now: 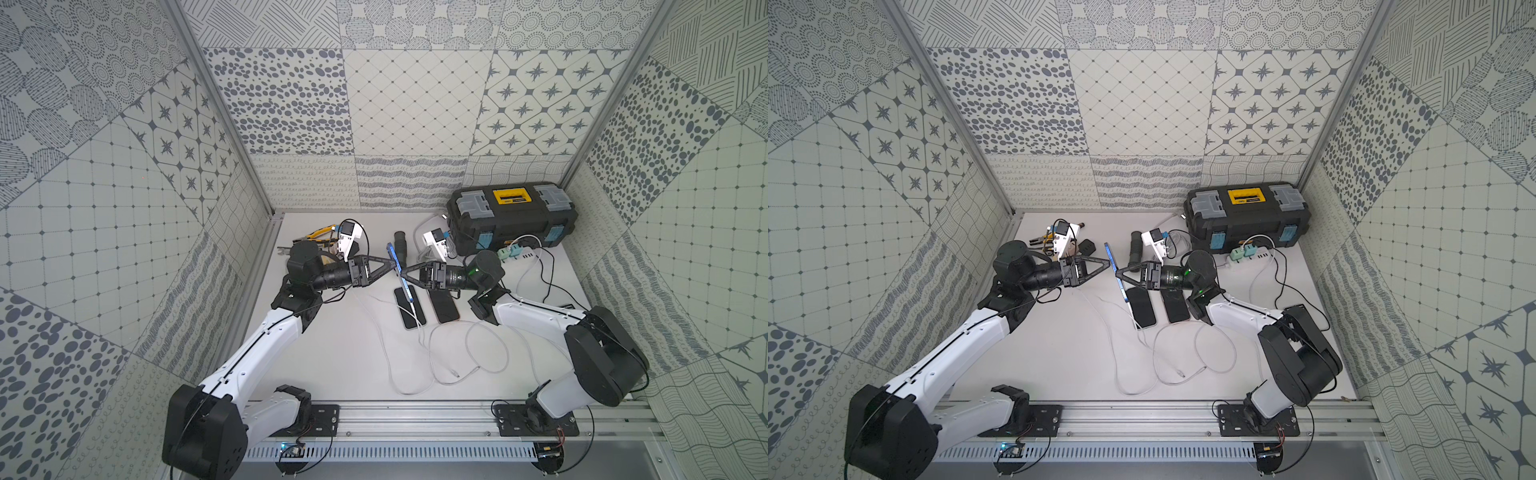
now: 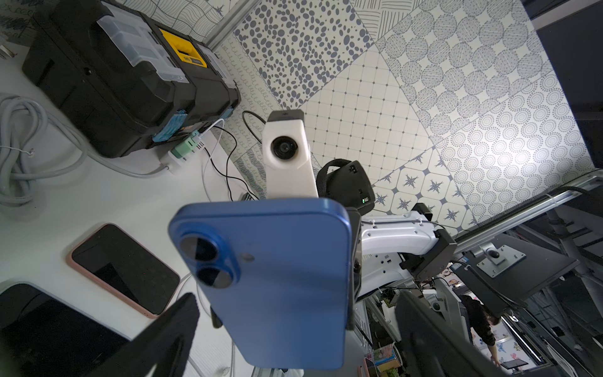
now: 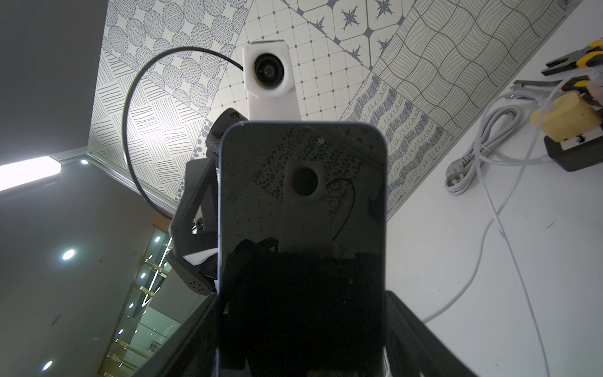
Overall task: Unplug the charging cable from the phone
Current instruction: Pick up the phone at the center of the board.
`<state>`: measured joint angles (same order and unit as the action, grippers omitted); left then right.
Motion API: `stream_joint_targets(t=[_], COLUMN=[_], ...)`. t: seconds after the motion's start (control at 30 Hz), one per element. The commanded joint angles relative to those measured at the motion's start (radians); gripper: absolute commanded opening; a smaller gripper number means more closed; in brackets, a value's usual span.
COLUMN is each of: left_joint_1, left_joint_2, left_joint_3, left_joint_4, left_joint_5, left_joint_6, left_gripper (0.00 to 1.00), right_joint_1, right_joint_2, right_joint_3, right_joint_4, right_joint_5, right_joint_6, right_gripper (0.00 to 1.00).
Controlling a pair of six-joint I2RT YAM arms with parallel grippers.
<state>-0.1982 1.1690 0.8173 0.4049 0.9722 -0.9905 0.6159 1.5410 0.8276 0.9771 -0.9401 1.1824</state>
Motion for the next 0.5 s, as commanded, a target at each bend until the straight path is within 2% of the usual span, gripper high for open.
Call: stream_joint_targets(t=[0.0,0.47], left_joint_1=[0.012,0.012], left_joint_2=[0.013,0.026], left_joint_3=[-0.006,-0.018], left_joint_4=[0.100,0.115], left_joint_5=[0.023,0.014], left_joint_6=[-0.043,-0.054], left_gripper=[0.98,0.98], right_joint_1=[0.010,0.035], right_joint_2=[-0.018,-0.006], right_joint_3=[0.000,0.004], right_joint_4=[0.087,0.085], right_joint_5=[-0.011,-0.006], right_joint_6=[0.005,-0.006], right_gripper=[0.55,0.55])
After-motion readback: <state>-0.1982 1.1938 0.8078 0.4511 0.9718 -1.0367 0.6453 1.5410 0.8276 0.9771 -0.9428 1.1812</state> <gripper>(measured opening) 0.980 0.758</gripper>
